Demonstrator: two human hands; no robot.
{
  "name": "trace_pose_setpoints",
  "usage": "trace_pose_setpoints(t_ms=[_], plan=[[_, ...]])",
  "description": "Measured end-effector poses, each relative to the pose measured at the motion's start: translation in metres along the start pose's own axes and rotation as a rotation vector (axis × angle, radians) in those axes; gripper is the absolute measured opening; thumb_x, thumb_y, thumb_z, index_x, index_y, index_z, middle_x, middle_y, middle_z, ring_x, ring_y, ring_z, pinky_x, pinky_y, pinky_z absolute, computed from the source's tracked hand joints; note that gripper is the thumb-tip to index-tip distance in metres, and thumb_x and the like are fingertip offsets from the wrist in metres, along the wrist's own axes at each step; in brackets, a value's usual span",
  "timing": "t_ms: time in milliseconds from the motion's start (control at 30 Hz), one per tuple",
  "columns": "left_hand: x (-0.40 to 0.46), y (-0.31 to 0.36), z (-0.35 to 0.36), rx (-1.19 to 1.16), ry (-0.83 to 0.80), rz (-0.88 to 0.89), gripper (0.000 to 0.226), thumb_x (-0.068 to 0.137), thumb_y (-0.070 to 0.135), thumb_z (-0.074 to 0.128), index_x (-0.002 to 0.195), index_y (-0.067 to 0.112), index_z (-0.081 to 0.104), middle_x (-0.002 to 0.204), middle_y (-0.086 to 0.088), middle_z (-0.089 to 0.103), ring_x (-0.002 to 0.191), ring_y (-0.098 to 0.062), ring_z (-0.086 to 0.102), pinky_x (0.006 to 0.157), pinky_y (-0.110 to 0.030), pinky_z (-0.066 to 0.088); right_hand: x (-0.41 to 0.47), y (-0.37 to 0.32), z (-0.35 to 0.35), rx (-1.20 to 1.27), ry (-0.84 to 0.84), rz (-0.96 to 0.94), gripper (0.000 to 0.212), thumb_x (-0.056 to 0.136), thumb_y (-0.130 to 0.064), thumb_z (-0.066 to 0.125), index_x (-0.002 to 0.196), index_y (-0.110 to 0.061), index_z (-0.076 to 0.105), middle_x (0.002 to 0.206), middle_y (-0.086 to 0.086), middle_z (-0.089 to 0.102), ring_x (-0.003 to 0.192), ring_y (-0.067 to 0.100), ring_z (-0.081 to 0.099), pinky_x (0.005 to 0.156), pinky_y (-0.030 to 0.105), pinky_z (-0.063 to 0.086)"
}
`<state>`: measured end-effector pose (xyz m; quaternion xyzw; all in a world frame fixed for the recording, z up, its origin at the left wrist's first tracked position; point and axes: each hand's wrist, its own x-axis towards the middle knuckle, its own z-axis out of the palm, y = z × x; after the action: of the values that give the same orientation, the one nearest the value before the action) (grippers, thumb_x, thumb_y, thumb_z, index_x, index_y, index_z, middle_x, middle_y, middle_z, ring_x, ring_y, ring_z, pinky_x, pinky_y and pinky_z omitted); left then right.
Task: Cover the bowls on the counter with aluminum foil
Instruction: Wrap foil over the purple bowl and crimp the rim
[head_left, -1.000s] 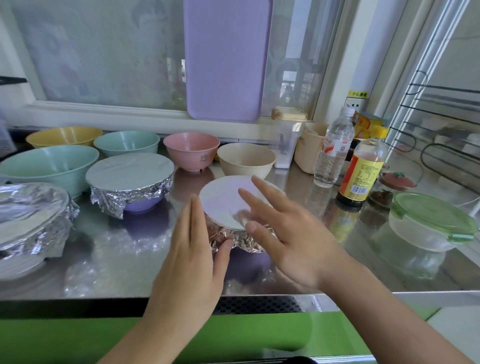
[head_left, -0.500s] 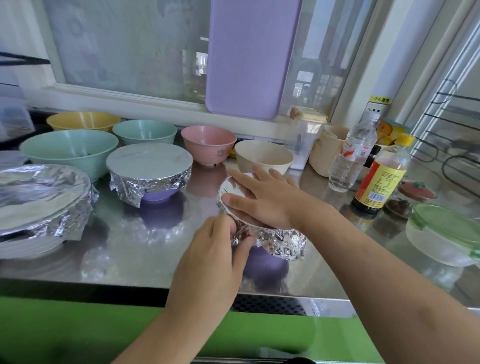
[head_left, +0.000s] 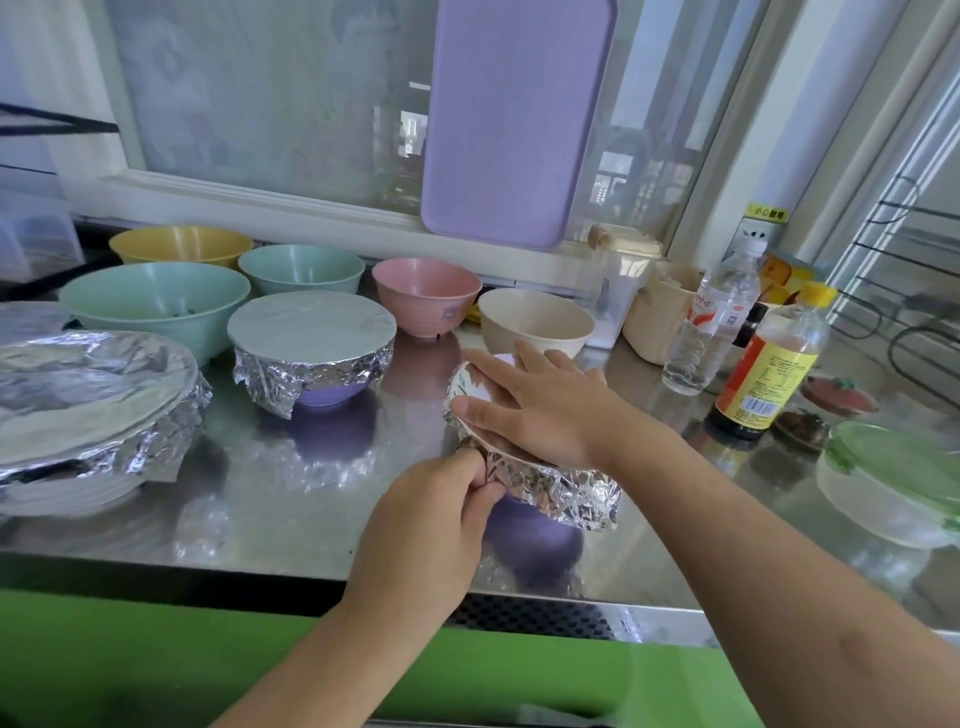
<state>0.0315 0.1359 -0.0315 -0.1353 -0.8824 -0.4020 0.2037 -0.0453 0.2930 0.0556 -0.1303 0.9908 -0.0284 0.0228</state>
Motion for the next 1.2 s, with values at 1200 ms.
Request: trace_pose_setpoints(t_ms=[1200], plan=[[0.029,-0.004,-0.036,0.138,-0.055,-0.011,0.049,0.082,0.071,0.068,0.073,0.027,0.048,0.066,0.008,0.06,0.061,-0.007,0.055,0.053,-0.034,0.04,0.0,0.0,0.0,-0.002,0.007,0.003,0.083,0.084,-0.094,0.014,0.159,-0.06,0.006,0.177,0.002,0.006,0.16,0.036,0.009,0.121,0.067,0.015]])
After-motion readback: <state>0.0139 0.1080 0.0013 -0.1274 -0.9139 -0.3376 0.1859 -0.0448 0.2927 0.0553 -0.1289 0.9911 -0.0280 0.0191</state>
